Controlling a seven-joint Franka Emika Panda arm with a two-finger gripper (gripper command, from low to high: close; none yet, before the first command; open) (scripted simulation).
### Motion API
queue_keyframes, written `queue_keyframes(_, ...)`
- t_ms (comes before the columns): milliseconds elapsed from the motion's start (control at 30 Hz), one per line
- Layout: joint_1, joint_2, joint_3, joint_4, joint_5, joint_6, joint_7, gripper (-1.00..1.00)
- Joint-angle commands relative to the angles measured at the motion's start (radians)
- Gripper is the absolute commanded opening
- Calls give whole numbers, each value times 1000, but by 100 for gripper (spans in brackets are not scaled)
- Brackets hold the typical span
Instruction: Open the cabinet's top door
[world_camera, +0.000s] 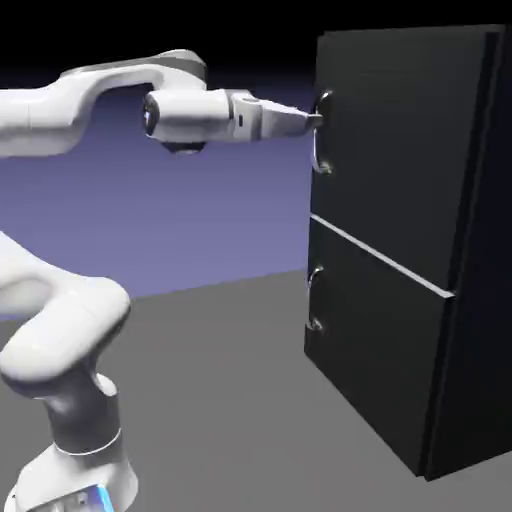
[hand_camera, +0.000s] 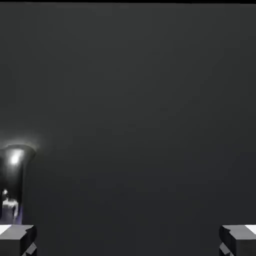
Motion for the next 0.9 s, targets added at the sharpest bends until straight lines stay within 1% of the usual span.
queue_keyframes(0, -14, -8, 19, 10, 44, 2, -28, 0)
queue_keyframes(267, -130, -73, 173, 93, 391, 19, -248, 0)
queue_keyframes(333, -135, -75, 179, 96, 405, 20, -256, 0)
queue_keyframes(500, -315, -46, 261, 204, 425, -34, -251, 0)
queue_keyframes(533, -315, -46, 261, 204, 425, -34, -251, -100)
queue_keyframes(567, -315, -46, 261, 204, 425, -34, -251, -100)
queue_keyframes(867, 11, -92, 28, -70, 352, -212, -294, -100)
